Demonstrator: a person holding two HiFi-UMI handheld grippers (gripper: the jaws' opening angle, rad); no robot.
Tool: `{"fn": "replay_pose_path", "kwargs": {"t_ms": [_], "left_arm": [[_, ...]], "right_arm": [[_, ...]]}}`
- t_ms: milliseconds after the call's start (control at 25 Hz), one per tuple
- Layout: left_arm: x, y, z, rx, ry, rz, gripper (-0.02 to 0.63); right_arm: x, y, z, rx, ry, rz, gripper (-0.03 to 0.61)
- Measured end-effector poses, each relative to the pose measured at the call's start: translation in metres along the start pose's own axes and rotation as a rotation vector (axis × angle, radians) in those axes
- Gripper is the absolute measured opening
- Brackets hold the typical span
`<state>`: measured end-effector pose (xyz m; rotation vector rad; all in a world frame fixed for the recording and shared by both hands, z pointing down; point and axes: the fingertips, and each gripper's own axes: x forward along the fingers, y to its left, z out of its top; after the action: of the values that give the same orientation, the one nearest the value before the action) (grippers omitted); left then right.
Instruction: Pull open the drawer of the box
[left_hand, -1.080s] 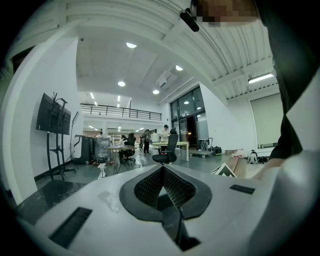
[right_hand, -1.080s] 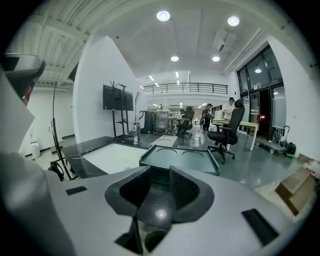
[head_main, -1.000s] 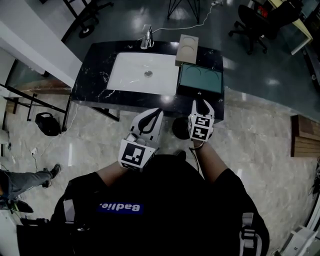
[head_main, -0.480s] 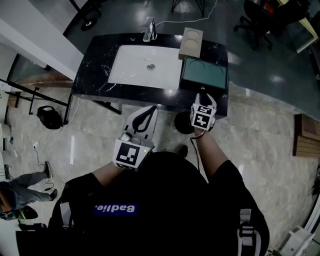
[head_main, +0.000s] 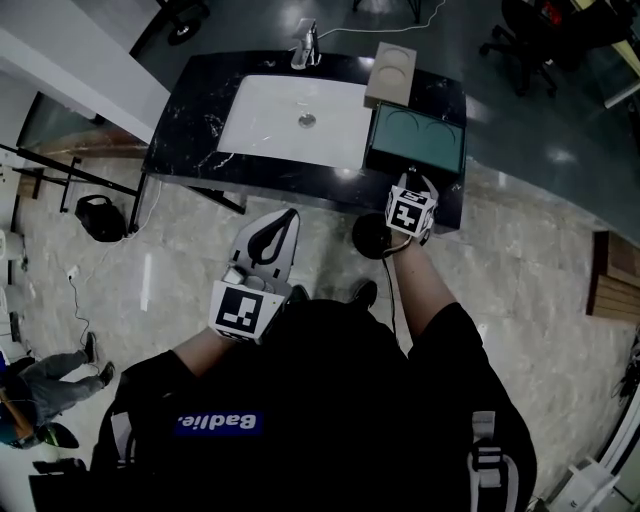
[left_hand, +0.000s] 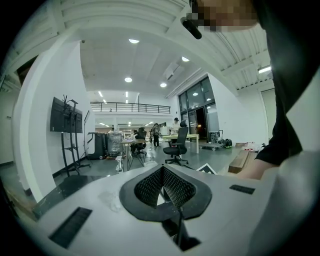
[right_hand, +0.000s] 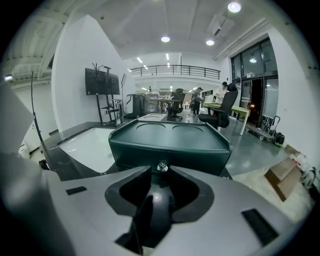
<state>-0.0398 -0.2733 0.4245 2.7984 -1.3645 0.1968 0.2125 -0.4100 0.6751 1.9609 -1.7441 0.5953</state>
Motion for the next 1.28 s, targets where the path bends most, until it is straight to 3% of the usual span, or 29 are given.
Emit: {"fn": "replay_pose_path", "kwargs": {"t_ms": [600,1280], "left_arm": [[-0.01,0.006,-0.011,-0.058,0.014,-0.012,-0.008],[-0.02,0.012,-0.017,-0.066,0.023,0.0,-0.008]], "right_arm": [[0.022,-0.005,-0.001,0.028,0.021,-0.055,0.094],[0.029,-0.006,-0.005,0.044,0.025,-0.07,0.072]]}}
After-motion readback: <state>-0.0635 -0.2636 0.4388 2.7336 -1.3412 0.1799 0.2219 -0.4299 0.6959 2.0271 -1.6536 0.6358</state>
